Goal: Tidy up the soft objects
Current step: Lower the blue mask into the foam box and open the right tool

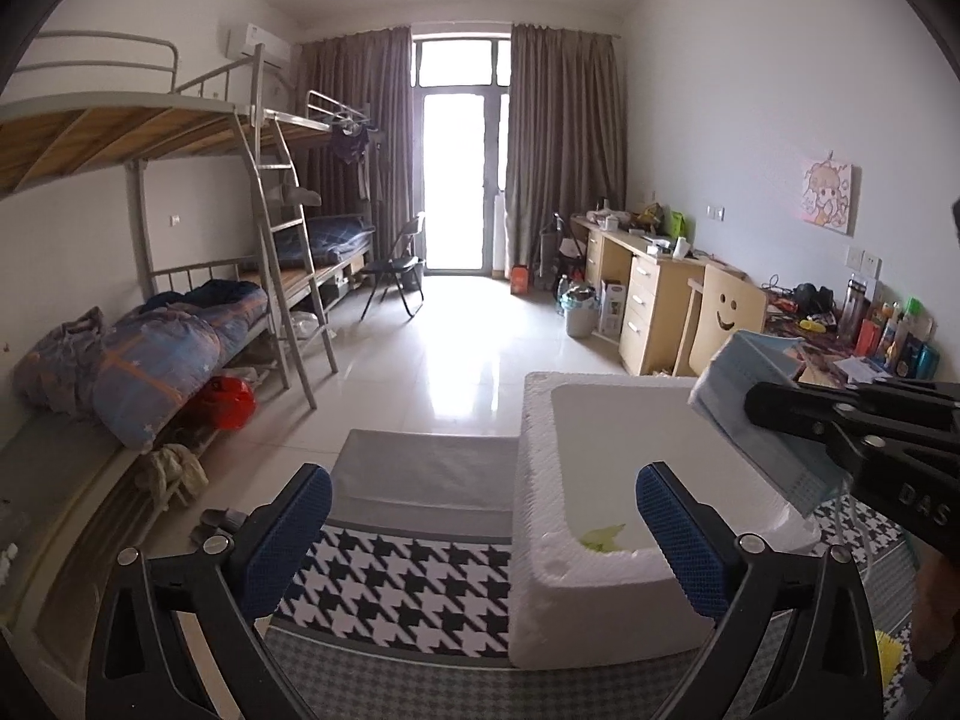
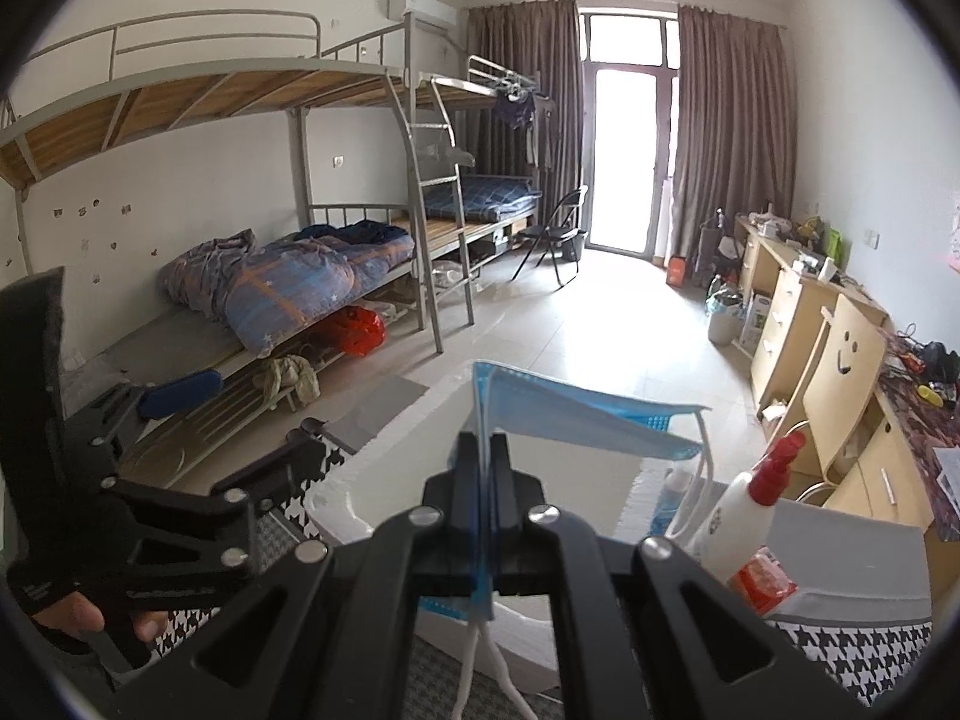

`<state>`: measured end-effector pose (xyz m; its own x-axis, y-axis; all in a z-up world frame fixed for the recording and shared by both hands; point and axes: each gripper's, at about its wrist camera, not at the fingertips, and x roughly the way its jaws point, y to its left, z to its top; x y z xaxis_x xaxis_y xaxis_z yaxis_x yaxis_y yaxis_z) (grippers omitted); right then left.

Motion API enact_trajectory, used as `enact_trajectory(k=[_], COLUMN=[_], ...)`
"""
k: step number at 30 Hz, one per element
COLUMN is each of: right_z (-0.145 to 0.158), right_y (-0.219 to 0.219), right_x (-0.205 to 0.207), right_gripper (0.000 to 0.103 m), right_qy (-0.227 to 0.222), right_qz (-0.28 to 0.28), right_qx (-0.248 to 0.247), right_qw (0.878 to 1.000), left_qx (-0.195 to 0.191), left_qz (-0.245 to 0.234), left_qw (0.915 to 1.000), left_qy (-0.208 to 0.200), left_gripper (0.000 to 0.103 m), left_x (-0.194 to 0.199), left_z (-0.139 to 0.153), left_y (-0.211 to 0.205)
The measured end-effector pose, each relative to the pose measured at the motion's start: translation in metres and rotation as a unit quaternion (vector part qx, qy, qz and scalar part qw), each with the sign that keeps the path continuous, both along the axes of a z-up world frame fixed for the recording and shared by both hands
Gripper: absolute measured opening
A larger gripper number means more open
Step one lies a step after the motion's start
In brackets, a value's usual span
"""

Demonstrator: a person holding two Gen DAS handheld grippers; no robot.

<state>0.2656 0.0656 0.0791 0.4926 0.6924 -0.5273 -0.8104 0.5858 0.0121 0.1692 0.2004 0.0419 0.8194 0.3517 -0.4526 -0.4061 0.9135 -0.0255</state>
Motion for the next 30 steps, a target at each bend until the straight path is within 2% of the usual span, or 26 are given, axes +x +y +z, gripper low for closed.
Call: enact_trajectory(k=[8,17,18,20,21,22,27,30], right_z=[-0.009,-0.020,-0.021,-0.023,-0.025,-0.026,-0.027,-0.021], right_y=[0.020,0.031,0.032,0.034,0.035,0.036,0.035,0.029], right_x=[0.003,0.015,0.016,0.016,0.016,0.016,0.012,0.007], right_gripper=[0.005,0.005,0.008,0.022,0.035,0.041,0.047,0.060], right_qy=[0.005,0.032,0.038,0.040,0.040,0.038,0.038,0.027], right_qz=[0.005,0.005,0.008,0.005,0.004,0.003,0.000,-0.002], right_qx=[-0.023,-0.038,-0.044,-0.051,-0.056,-0.061,-0.067,-0.060], right_qw=[1.000,0.999,0.998,0.998,0.998,0.997,0.997,0.998], left_qx=[-0.006,-0.012,-0.013,-0.014,-0.014,-0.014,-0.015,-0.015], left_qz=[0.004,0.005,0.005,0.006,0.006,0.006,0.005,0.003], left_qw=[1.0000,0.9999,0.9999,0.9999,0.9999,0.9999,0.9999,0.9999], left_qy=[0.003,-0.002,-0.001,-0.001,-0.001,-0.001,0.000,-0.002], left_gripper=[0.102,0.102,0.102,0.102,0.102,0.102,0.102,0.102], left_x=[-0.012,-0.020,-0.020,-0.021,-0.020,-0.019,-0.021,-0.023], left_z=[-0.006,-0.008,-0.009,-0.010,-0.010,-0.011,-0.012,-0.010], left_y=[0.006,0.010,0.010,0.012,0.011,0.011,0.012,0.010])
